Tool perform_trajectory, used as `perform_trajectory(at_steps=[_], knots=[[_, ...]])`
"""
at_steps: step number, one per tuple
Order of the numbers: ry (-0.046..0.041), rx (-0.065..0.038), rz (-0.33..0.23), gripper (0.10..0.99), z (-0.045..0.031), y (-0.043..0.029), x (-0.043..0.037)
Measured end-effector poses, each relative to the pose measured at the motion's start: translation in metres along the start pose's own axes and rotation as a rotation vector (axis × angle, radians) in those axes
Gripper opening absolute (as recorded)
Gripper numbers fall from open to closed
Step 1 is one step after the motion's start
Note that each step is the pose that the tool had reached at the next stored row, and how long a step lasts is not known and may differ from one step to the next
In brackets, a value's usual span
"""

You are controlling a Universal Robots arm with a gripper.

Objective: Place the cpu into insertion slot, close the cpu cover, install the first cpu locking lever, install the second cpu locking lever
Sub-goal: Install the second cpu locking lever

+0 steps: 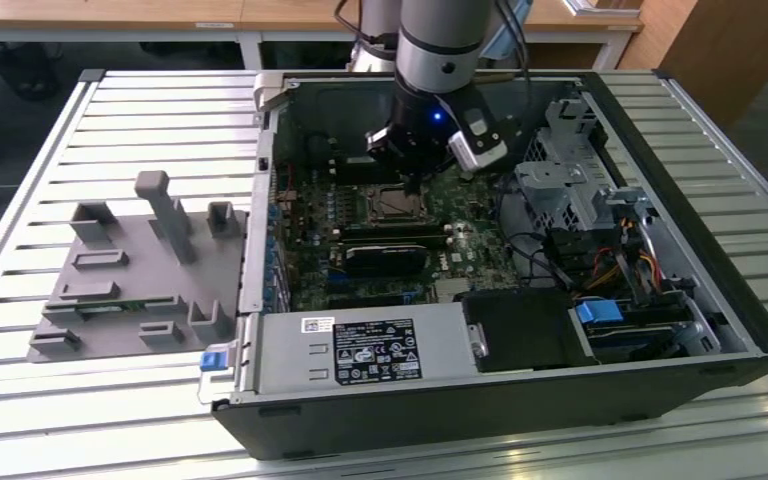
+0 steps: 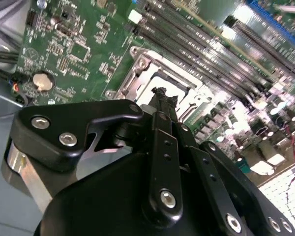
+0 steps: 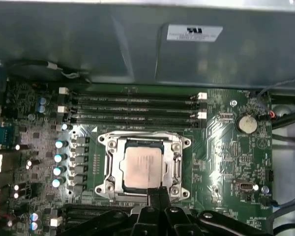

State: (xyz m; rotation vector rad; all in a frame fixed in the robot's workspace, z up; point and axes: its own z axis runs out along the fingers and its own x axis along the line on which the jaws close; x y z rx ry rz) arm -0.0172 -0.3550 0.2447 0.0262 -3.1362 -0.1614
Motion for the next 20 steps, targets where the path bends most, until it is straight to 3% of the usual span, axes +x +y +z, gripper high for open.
perform_trajectory(at_steps=[11, 20], knots=[[0.0026, 0.000, 0.008, 0.106, 0.0054, -0.0154, 0.0013], [0.0028, 0.000, 0.008, 0.106, 0.0061, -0.0194, 0.0137]])
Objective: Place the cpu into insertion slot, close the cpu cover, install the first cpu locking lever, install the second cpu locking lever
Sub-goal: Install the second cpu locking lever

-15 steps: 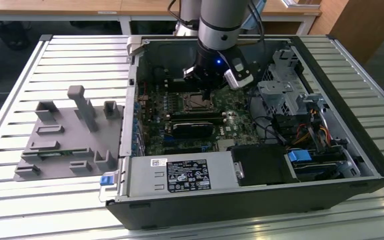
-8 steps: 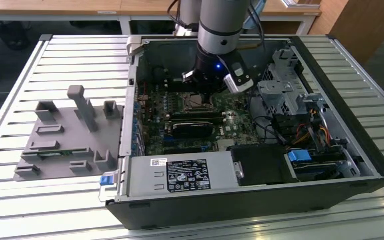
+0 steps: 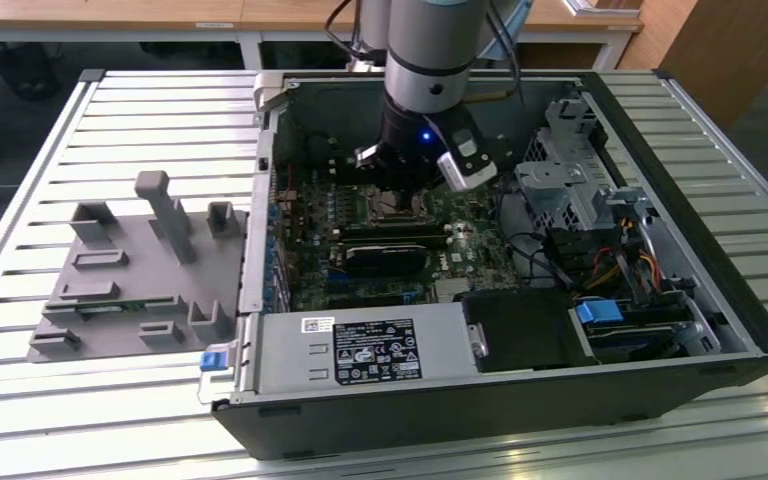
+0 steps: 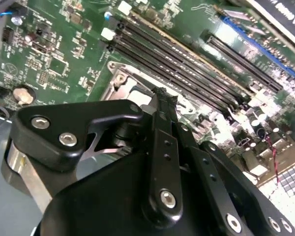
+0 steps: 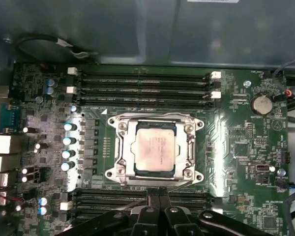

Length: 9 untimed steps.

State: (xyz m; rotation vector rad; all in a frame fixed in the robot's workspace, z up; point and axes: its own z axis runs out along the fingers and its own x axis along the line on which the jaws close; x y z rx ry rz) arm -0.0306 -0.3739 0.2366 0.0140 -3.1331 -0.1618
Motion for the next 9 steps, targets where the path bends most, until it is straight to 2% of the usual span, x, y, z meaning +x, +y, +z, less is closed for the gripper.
perform_trajectory(at_steps=[6, 9], knots=[[-0.0002, 0.000, 0.000, 0.106, 0.0011, -0.0018, 0.0167], [0.0003, 0.000, 0.000, 0.106, 0.0051, -0.0022, 0.0198]])
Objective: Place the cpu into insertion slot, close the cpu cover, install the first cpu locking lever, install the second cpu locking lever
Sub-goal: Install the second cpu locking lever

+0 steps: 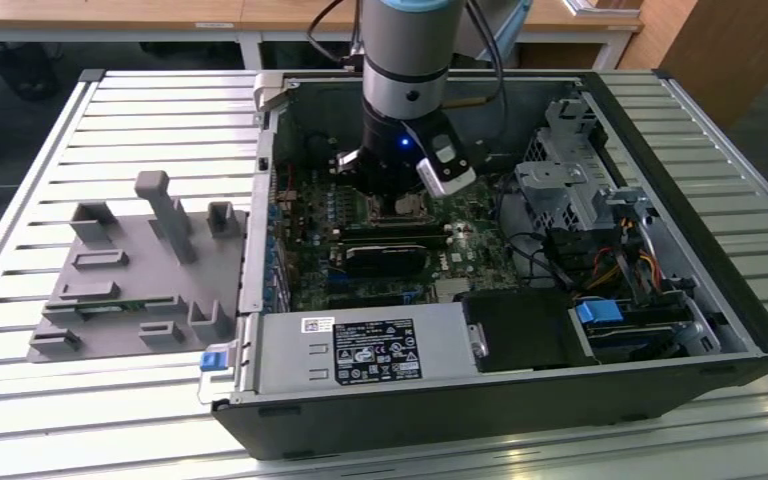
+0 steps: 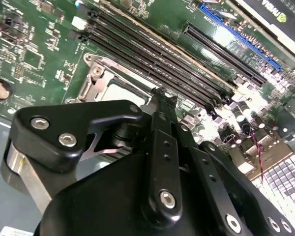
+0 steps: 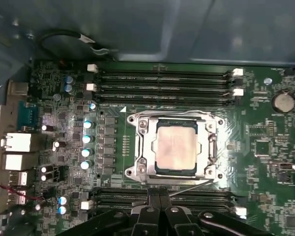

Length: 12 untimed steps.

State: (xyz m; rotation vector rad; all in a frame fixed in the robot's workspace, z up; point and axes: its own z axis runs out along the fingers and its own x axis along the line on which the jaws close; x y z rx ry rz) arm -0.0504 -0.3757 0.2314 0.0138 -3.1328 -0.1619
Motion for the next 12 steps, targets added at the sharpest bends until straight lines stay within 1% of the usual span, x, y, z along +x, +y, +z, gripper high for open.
perform_trajectory(at_steps=[3, 4, 6, 8, 12], knots=[[0.0013, -0.001, 0.000, 0.106, 0.0037, -0.0005, 0.0002], [0.0016, -0.003, 0.001, 0.106, 0.0040, -0.0011, 0.0003], [0.0014, -0.012, 0.004, 0.106, 0.0048, -0.0027, 0.0003], [0.0013, -0.017, 0.005, 0.106, 0.0052, -0.0051, 0.0007], [0.0013, -0.029, 0.005, 0.106, 0.0064, -0.0080, 0.0056]])
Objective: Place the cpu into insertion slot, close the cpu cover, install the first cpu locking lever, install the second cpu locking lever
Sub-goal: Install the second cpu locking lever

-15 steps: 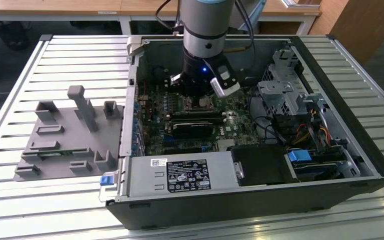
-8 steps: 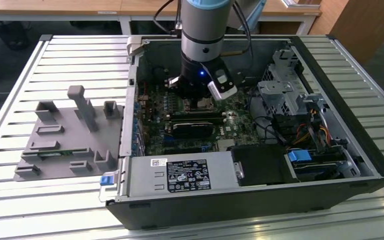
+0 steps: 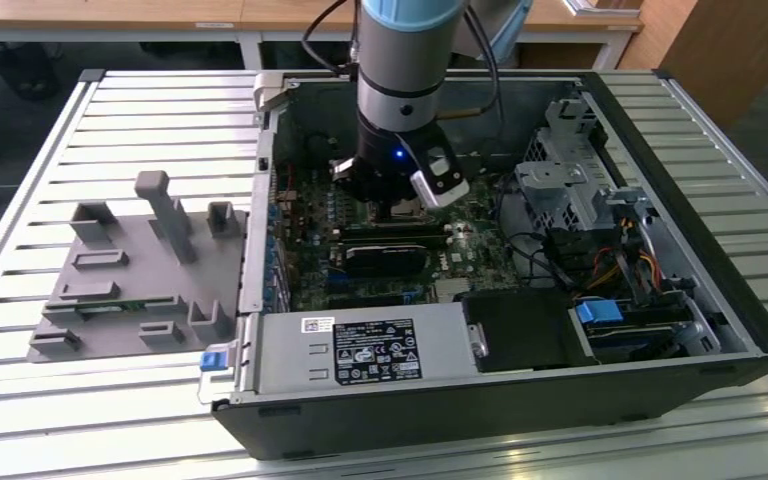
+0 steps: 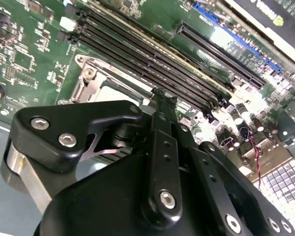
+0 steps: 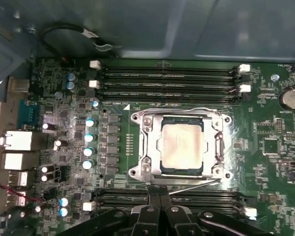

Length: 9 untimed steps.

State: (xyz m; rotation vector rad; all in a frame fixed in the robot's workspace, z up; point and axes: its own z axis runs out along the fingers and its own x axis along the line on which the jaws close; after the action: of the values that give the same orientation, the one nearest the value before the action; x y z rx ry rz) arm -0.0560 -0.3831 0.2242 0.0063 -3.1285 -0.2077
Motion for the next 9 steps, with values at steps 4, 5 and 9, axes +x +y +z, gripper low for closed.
perform_trajectory(at_steps=[4, 5, 9], knots=[[0.0000, -0.008, 0.000, 0.106, 0.0043, -0.0007, 0.0024], [-0.0001, -0.010, 0.000, 0.106, 0.0056, -0.0008, 0.0025], [-0.0003, -0.017, 0.001, 0.106, 0.0102, -0.0015, 0.0027]])
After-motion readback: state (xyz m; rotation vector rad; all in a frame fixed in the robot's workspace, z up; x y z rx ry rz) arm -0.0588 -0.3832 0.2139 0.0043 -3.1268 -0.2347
